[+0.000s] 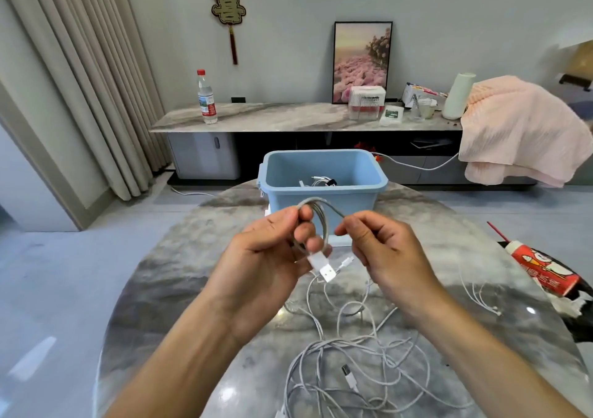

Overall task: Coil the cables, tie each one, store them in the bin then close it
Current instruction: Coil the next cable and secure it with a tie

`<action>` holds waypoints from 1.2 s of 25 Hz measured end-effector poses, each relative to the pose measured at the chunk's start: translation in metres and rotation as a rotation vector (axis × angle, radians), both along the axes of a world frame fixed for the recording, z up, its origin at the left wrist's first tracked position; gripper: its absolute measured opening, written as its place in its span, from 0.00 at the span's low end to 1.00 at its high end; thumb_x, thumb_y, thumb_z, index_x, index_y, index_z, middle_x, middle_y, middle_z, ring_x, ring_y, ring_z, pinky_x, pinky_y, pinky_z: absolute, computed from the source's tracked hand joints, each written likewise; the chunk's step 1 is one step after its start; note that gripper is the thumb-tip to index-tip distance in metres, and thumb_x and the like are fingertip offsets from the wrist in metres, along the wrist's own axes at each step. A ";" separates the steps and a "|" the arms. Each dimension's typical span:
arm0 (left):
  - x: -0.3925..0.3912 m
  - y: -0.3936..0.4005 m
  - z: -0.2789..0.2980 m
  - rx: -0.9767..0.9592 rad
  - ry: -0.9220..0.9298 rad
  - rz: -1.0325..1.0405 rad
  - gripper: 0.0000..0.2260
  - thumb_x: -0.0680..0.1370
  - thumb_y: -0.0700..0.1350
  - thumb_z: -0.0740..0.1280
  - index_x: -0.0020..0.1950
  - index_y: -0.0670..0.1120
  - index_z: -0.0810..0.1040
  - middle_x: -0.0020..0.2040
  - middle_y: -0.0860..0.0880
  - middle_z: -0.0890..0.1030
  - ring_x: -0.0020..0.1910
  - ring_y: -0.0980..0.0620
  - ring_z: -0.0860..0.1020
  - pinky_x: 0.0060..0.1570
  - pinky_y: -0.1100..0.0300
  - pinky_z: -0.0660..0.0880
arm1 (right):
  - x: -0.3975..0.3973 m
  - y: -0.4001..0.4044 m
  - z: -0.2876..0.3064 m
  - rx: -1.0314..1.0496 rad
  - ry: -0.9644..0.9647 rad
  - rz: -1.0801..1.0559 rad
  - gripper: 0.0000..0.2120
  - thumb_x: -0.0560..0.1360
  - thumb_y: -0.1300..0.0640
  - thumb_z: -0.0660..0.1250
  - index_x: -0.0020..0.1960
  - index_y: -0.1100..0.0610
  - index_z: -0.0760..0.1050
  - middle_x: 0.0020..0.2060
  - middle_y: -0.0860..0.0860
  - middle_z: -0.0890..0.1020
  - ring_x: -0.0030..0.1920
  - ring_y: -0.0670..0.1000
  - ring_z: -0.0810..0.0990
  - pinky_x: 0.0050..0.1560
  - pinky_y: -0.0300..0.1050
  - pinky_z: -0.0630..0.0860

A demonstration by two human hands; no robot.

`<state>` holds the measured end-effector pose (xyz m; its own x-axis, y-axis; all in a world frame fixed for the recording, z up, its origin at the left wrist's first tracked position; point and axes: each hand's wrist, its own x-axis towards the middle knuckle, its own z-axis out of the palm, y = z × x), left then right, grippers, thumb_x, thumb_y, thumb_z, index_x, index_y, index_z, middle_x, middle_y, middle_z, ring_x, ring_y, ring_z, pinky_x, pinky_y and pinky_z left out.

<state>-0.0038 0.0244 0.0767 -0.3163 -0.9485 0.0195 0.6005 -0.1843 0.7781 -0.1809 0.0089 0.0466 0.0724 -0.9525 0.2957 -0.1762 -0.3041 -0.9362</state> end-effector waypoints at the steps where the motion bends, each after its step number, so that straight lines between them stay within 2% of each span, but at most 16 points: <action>1: -0.001 -0.001 -0.001 0.013 0.048 0.038 0.07 0.75 0.40 0.63 0.44 0.43 0.81 0.34 0.50 0.75 0.34 0.53 0.77 0.62 0.48 0.65 | 0.006 0.001 -0.009 -0.025 0.098 -0.027 0.11 0.81 0.51 0.63 0.42 0.48 0.80 0.24 0.46 0.69 0.26 0.45 0.65 0.28 0.41 0.64; 4: 0.001 -0.011 -0.007 -0.001 0.126 0.192 0.09 0.76 0.41 0.61 0.51 0.45 0.79 0.37 0.53 0.78 0.40 0.56 0.80 0.61 0.51 0.65 | 0.032 0.018 -0.029 0.029 0.440 0.028 0.09 0.83 0.50 0.58 0.49 0.46 0.76 0.27 0.44 0.74 0.30 0.43 0.72 0.36 0.48 0.71; 6: 0.004 -0.017 -0.013 -0.076 0.004 0.298 0.08 0.79 0.41 0.61 0.53 0.45 0.79 0.39 0.52 0.80 0.43 0.55 0.81 0.58 0.55 0.69 | 0.048 0.035 -0.024 0.013 0.593 0.091 0.10 0.83 0.50 0.55 0.52 0.49 0.74 0.34 0.45 0.78 0.37 0.46 0.77 0.42 0.50 0.74; 7: 0.006 -0.019 -0.018 -0.189 -0.175 0.380 0.07 0.80 0.40 0.62 0.53 0.45 0.79 0.40 0.51 0.82 0.45 0.54 0.82 0.55 0.56 0.72 | 0.054 0.042 -0.015 -0.019 0.633 0.108 0.10 0.83 0.50 0.54 0.51 0.50 0.73 0.38 0.46 0.79 0.42 0.49 0.78 0.45 0.51 0.74; 8: 0.007 -0.020 -0.023 -0.362 -0.434 0.473 0.06 0.79 0.40 0.64 0.53 0.46 0.79 0.41 0.51 0.84 0.46 0.53 0.82 0.53 0.56 0.74 | 0.055 0.046 -0.003 -0.045 0.663 0.111 0.09 0.83 0.50 0.54 0.50 0.50 0.72 0.40 0.47 0.80 0.43 0.51 0.78 0.46 0.52 0.74; 10: 0.008 -0.020 -0.028 -0.706 -0.888 0.553 0.05 0.78 0.43 0.65 0.51 0.50 0.80 0.43 0.55 0.83 0.46 0.52 0.81 0.50 0.55 0.76 | 0.047 0.045 0.020 -0.147 0.693 0.108 0.09 0.82 0.51 0.57 0.45 0.51 0.71 0.35 0.46 0.77 0.39 0.51 0.76 0.42 0.53 0.73; 11: 0.008 -0.020 -0.028 -0.782 -0.964 0.539 0.05 0.79 0.44 0.64 0.51 0.50 0.80 0.42 0.55 0.82 0.44 0.53 0.80 0.48 0.55 0.75 | 0.037 0.042 0.029 -0.213 0.704 0.099 0.09 0.81 0.51 0.59 0.43 0.51 0.72 0.31 0.45 0.75 0.35 0.49 0.74 0.39 0.52 0.72; 13: 0.011 -0.017 -0.023 -0.752 -0.835 0.380 0.08 0.80 0.45 0.62 0.50 0.46 0.80 0.37 0.51 0.79 0.40 0.53 0.77 0.43 0.57 0.73 | 0.014 0.032 0.043 -0.324 0.622 0.065 0.09 0.79 0.49 0.64 0.43 0.50 0.77 0.28 0.44 0.74 0.31 0.46 0.72 0.34 0.46 0.70; 15: 0.011 -0.011 -0.018 -0.748 -0.814 0.233 0.13 0.82 0.47 0.59 0.47 0.41 0.79 0.35 0.47 0.76 0.37 0.50 0.75 0.40 0.52 0.72 | -0.001 0.027 0.052 -0.445 0.615 0.065 0.07 0.77 0.48 0.67 0.43 0.48 0.82 0.30 0.42 0.79 0.31 0.45 0.76 0.33 0.41 0.71; 17: 0.010 -0.008 -0.018 -0.700 -0.830 0.090 0.16 0.82 0.48 0.58 0.45 0.40 0.79 0.34 0.47 0.74 0.35 0.49 0.74 0.40 0.48 0.71 | -0.009 0.021 0.051 -0.541 0.605 0.024 0.06 0.75 0.50 0.71 0.42 0.49 0.83 0.33 0.43 0.83 0.33 0.44 0.79 0.34 0.44 0.74; 18: 0.009 -0.007 -0.017 -0.636 -0.770 0.032 0.16 0.82 0.47 0.58 0.46 0.40 0.80 0.33 0.48 0.74 0.35 0.50 0.73 0.40 0.49 0.71 | -0.012 0.016 0.048 -0.526 0.517 -0.002 0.05 0.74 0.51 0.73 0.41 0.50 0.84 0.33 0.44 0.83 0.32 0.46 0.80 0.34 0.46 0.74; 21: 0.004 -0.005 -0.016 -0.483 -0.547 -0.033 0.15 0.81 0.45 0.57 0.48 0.39 0.82 0.32 0.50 0.73 0.35 0.52 0.73 0.41 0.61 0.71 | -0.013 0.003 0.030 -0.397 0.183 -0.012 0.03 0.73 0.54 0.74 0.40 0.50 0.84 0.31 0.51 0.82 0.30 0.52 0.77 0.31 0.49 0.73; 24: -0.002 -0.004 -0.018 -0.371 -0.326 -0.070 0.14 0.80 0.43 0.58 0.49 0.39 0.82 0.33 0.48 0.73 0.36 0.51 0.73 0.43 0.62 0.71 | 0.003 0.001 0.000 -0.236 -0.068 0.007 0.06 0.76 0.55 0.69 0.43 0.52 0.84 0.29 0.58 0.77 0.28 0.46 0.70 0.29 0.37 0.67; 26: -0.003 -0.003 -0.018 -0.263 -0.119 -0.083 0.13 0.79 0.42 0.59 0.49 0.40 0.82 0.34 0.49 0.72 0.36 0.52 0.73 0.47 0.59 0.70 | 0.016 0.005 -0.016 -0.139 -0.142 0.022 0.09 0.80 0.55 0.65 0.45 0.53 0.82 0.25 0.56 0.72 0.26 0.45 0.66 0.27 0.35 0.64; 28: -0.001 -0.004 -0.016 -0.192 0.052 -0.027 0.11 0.78 0.43 0.61 0.50 0.42 0.82 0.35 0.50 0.75 0.38 0.53 0.76 0.52 0.53 0.69 | 0.026 0.010 -0.023 -0.042 -0.149 0.062 0.12 0.82 0.56 0.61 0.44 0.50 0.80 0.24 0.49 0.67 0.25 0.44 0.63 0.25 0.34 0.61; 30: 0.001 -0.007 -0.013 -0.166 0.105 0.083 0.11 0.77 0.43 0.63 0.54 0.42 0.82 0.38 0.50 0.79 0.41 0.53 0.80 0.53 0.53 0.70 | 0.032 0.016 -0.023 0.092 -0.108 0.121 0.13 0.83 0.56 0.59 0.44 0.48 0.78 0.25 0.46 0.66 0.24 0.43 0.62 0.25 0.34 0.59</action>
